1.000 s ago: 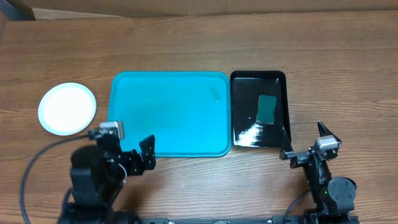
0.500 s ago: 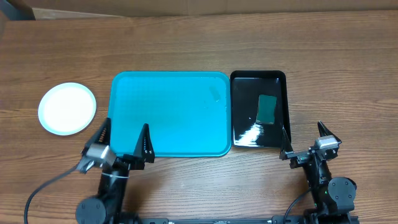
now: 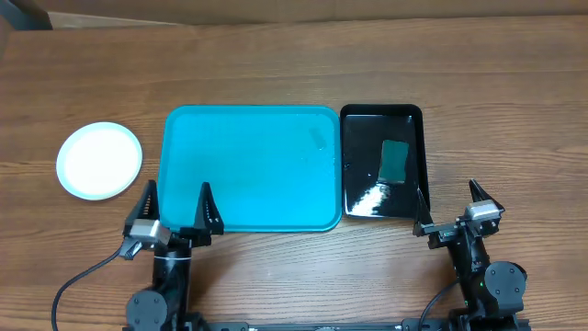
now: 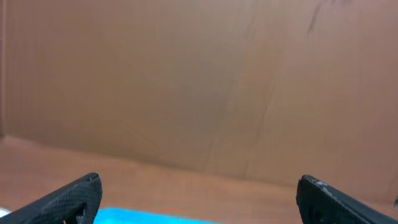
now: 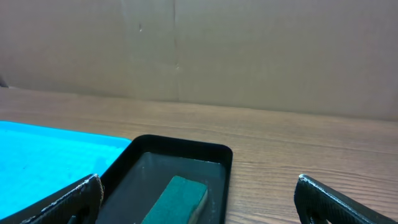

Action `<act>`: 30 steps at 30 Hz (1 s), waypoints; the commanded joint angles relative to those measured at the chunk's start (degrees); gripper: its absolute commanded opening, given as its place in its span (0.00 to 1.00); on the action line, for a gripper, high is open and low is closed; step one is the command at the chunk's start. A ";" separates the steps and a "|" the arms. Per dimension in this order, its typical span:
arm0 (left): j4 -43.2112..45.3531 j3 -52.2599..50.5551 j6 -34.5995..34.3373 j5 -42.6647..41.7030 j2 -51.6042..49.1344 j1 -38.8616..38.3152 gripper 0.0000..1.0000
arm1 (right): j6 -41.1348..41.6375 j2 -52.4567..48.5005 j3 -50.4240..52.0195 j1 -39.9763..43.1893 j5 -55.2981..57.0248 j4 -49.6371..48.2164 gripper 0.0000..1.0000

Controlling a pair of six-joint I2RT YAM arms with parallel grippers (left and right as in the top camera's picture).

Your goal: Clean dirty plates on tray and stack at the side

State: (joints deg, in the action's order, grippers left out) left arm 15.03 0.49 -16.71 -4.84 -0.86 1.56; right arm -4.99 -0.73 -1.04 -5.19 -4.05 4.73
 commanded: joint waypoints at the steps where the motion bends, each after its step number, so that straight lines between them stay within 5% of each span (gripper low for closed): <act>1: -4.00 -0.22 2.99 1.01 0.68 0.39 1.00 | -0.42 0.57 0.59 0.39 0.07 -0.31 1.00; 7: -19.61 -0.22 10.62 1.09 0.68 0.39 1.00 | -0.42 0.57 0.59 0.39 0.07 -0.28 1.00; 30: -19.28 -0.22 14.40 1.20 0.66 0.33 1.00 | -0.42 0.57 0.59 0.39 0.07 -0.28 1.00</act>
State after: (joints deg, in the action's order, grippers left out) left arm -4.08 0.47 -3.81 -4.01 -0.75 1.61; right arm -4.97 -0.73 -1.04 -5.17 -4.05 4.71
